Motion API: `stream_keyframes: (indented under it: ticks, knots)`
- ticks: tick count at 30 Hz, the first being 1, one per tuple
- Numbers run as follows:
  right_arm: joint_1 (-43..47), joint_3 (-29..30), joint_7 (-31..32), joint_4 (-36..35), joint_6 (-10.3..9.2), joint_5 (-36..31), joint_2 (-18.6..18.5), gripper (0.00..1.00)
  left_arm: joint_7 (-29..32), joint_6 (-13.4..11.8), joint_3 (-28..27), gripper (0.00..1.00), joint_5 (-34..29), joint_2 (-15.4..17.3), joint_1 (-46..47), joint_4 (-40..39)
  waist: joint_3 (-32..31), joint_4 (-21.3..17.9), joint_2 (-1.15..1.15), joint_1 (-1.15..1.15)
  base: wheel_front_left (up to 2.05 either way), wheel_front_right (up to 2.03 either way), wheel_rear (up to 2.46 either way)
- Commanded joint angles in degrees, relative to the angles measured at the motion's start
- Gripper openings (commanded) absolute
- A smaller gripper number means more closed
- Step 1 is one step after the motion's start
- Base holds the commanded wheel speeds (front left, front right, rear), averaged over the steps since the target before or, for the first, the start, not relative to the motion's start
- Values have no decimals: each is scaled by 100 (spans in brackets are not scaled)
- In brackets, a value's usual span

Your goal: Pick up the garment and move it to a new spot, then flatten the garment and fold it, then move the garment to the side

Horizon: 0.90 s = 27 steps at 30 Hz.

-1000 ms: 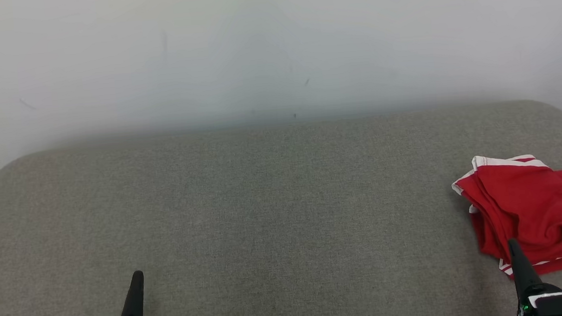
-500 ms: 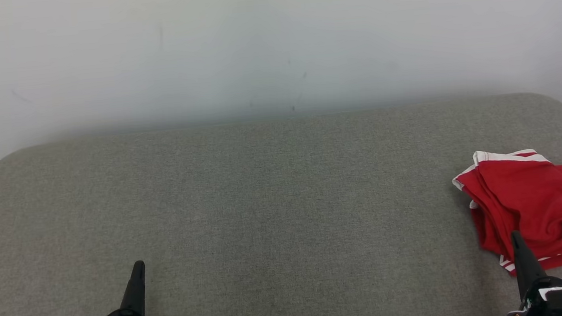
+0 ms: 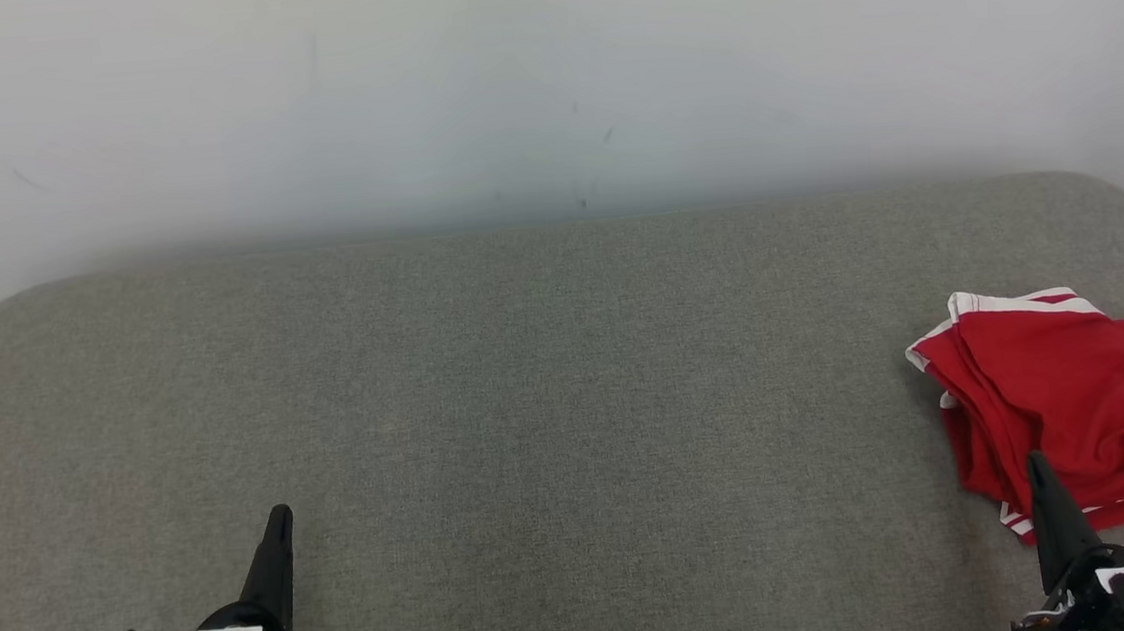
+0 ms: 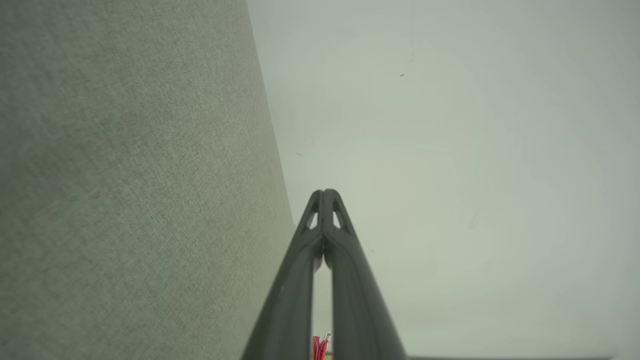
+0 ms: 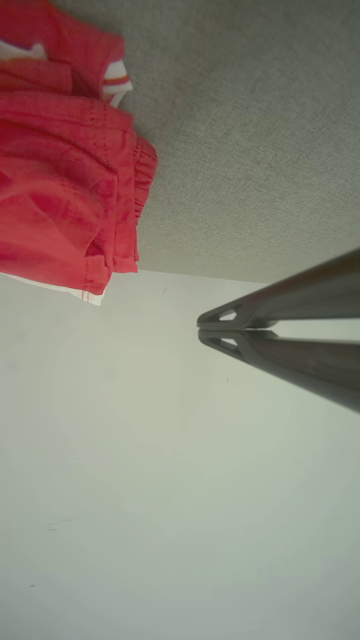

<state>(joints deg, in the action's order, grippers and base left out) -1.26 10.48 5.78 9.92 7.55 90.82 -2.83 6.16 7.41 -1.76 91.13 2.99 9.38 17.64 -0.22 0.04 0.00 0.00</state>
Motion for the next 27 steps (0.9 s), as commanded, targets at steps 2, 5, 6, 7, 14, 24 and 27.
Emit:
stream_keyframes:
  ticks: [2, 5, 6, 7, 14, 24, 27]
  knots:
    - [-63, 23, 39, -45, -12, 161, -9, 0, 43, 14, -16, 0, 129, -16, 82, 0, 21, -3, 0, 0, 0, 0, 0]
    - [-63, 31, 52, -51, -12, 203, -9, 0, 59, 14, -18, 0, 195, -21, 95, 2, 39, -6, 0, 0, 0, 0, 0]
    - [-59, 29, 52, -50, -12, 200, -8, 0, 58, 14, -18, 0, 187, -19, 91, 2, 39, -6, 0, 0, 0, 0, 0]
    - [-56, 29, 50, -50, -12, 200, -8, 0, 58, 14, -18, 0, 184, -18, 91, 2, 39, -6, 0, 0, 0, 0, 0]
    - [-56, 28, 50, -49, -12, 200, -8, 0, 57, 14, -16, 0, 183, -18, 91, 1, 39, -6, 0, 0, 0, 0, 0]
    - [-56, 27, 49, -49, -12, 200, -8, 0, 57, 14, -18, 0, 181, -17, 90, 1, 39, -6, 0, 0, 0, 0, 0]
    - [-56, 27, 49, -49, -12, 200, -8, 0, 57, 14, -17, 0, 181, -17, 90, 1, 39, -6, 0, 0, 0, 0, 0]
